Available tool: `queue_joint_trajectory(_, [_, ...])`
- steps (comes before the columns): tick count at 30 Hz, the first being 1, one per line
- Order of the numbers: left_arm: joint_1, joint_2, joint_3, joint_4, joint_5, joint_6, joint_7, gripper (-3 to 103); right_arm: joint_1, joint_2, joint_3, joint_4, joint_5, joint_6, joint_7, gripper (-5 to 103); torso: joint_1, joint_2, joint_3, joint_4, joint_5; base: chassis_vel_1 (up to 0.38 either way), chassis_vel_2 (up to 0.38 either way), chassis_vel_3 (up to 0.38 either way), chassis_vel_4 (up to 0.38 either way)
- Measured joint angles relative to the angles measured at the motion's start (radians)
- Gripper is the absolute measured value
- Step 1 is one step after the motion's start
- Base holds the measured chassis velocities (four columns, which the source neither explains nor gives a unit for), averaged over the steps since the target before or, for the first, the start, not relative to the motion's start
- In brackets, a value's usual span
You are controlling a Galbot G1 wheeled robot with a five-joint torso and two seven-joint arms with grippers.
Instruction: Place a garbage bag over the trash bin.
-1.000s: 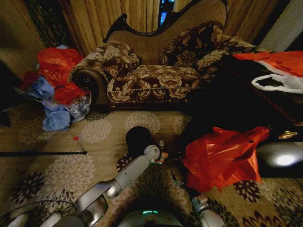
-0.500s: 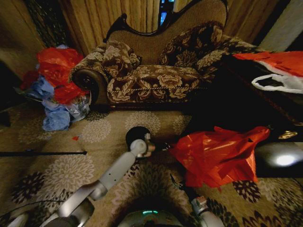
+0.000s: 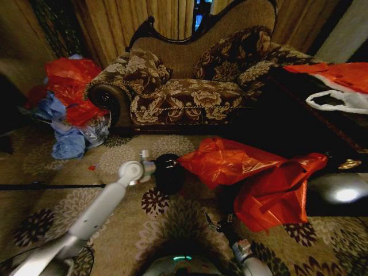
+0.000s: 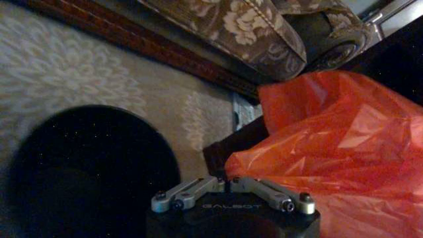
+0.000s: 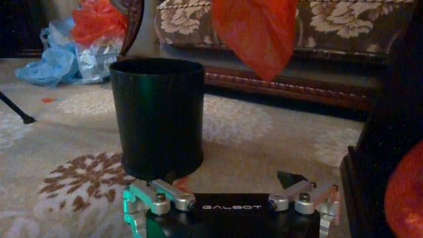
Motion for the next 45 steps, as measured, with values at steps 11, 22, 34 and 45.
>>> queue_joint_trajectory(11, [0.159,0.137,-0.235,-0.084,-0.01,-0.031,0.03,0,0.012,0.014,-0.01,0.001,-0.007,0.01,-0.008,100,0.0,0.0,0.0,0.0003,0.0,0.0,0.0,0.0,0.0])
queue_joint_trajectory(22, [0.137,0.121,-0.199,-0.185,-0.007,-0.059,0.018,0,-0.047,-0.05,-0.015,0.202,0.124,-0.036,0.046,100,0.0,0.0,0.0,-0.0002,0.0004,0.0,0.0,0.0,0.0])
queue_joint_trajectory(34, [0.15,0.137,-0.188,-0.243,-0.012,-0.071,0.0,0,0.076,-0.169,-0.072,0.302,0.355,-0.151,0.126,96,0.0,0.0,0.0,0.0005,0.0004,0.0,0.0,0.0,0.0])
queue_joint_trajectory(45, [0.099,0.186,-0.153,-0.302,-0.08,-0.084,-0.03,0,0.327,-0.16,-0.261,0.16,0.44,-0.203,0.139,65,0.0,0.0,0.0,0.0001,0.0003,0.0,0.0,0.0,0.0])
